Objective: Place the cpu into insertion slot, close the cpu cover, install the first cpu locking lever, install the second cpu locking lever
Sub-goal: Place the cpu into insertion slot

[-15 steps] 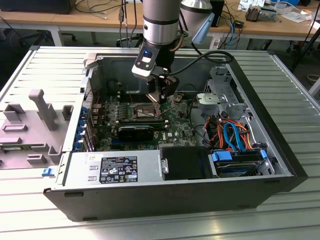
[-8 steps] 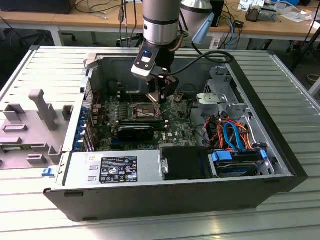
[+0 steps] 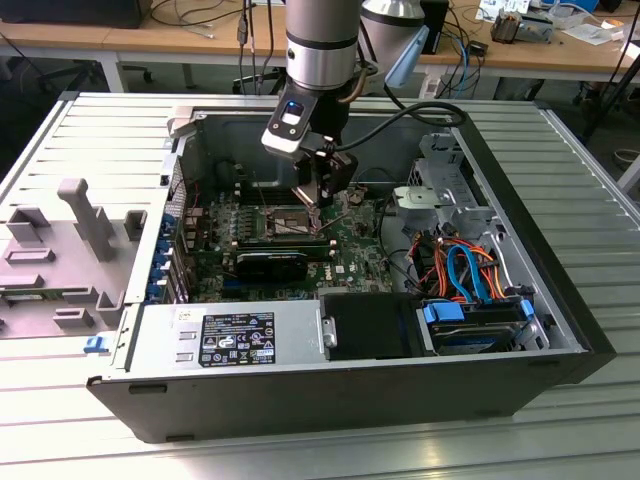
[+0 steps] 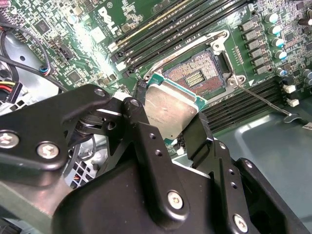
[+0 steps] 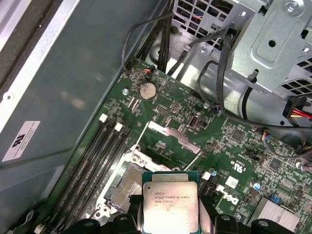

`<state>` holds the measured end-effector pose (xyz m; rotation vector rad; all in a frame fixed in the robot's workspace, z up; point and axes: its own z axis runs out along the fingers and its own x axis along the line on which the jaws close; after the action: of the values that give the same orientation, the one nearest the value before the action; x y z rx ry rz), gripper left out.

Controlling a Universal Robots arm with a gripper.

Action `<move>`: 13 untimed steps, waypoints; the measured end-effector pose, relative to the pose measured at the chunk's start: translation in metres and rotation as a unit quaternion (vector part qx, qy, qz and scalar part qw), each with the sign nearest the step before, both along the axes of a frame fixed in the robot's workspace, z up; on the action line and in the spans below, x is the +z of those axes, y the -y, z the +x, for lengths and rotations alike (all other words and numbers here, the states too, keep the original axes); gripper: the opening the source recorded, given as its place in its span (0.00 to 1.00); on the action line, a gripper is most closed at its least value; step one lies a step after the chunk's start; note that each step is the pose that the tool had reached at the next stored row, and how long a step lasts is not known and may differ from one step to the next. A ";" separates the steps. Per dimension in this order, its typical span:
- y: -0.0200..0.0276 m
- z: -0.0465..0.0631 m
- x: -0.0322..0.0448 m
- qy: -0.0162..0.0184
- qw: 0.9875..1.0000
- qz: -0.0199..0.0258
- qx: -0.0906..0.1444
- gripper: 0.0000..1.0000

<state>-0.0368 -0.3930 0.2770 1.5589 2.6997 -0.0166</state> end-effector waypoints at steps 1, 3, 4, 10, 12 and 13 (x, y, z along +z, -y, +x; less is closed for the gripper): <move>0.0000 0.000 0.0000 0.000 1.000 0.000 -0.001 0.54; 0.0000 0.000 0.0000 0.000 1.000 0.000 -0.003 0.54; 0.0000 0.000 0.0000 0.000 1.000 0.000 -0.003 0.54; 0.0000 0.000 0.0000 0.000 1.000 0.000 -0.010 0.54; 0.0000 0.000 0.0000 0.000 1.000 0.000 -0.011 0.54; 0.0000 0.000 0.0000 0.000 1.000 0.000 -0.012 0.54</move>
<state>-0.0368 -0.3930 0.2770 1.5916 2.6807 -0.0170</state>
